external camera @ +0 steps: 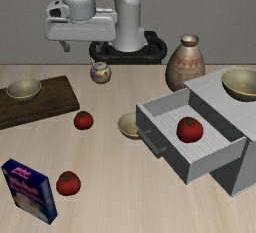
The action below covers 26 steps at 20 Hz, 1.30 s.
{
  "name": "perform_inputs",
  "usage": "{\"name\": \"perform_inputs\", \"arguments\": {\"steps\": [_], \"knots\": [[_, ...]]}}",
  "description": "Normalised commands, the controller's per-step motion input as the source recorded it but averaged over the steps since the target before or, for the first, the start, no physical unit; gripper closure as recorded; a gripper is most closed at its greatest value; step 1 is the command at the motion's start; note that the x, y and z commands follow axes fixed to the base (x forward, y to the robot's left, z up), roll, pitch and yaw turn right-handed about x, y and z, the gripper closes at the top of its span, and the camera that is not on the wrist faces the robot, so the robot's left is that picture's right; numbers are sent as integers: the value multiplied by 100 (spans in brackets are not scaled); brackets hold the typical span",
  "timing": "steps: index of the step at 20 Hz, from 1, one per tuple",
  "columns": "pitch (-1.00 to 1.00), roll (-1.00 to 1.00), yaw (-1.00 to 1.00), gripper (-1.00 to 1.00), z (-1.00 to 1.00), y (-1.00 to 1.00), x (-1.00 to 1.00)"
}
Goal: Pick the tomato next to the cutting board and place it on the porcelain bowl on the cutting board
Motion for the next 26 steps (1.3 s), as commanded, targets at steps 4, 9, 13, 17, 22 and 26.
{"name": "perform_inputs", "arguments": {"steps": [4,9,13,17,22,26], "knots": [[0,0,0,-100,0,-25,75],[0,0,0,-100,-80,20,0],[0,0,0,-100,-100,0,0],[0,0,0,-100,-100,0,0],[0,0,0,-100,-100,0,0],[0,0,0,-100,-50,-25,-25]]}}
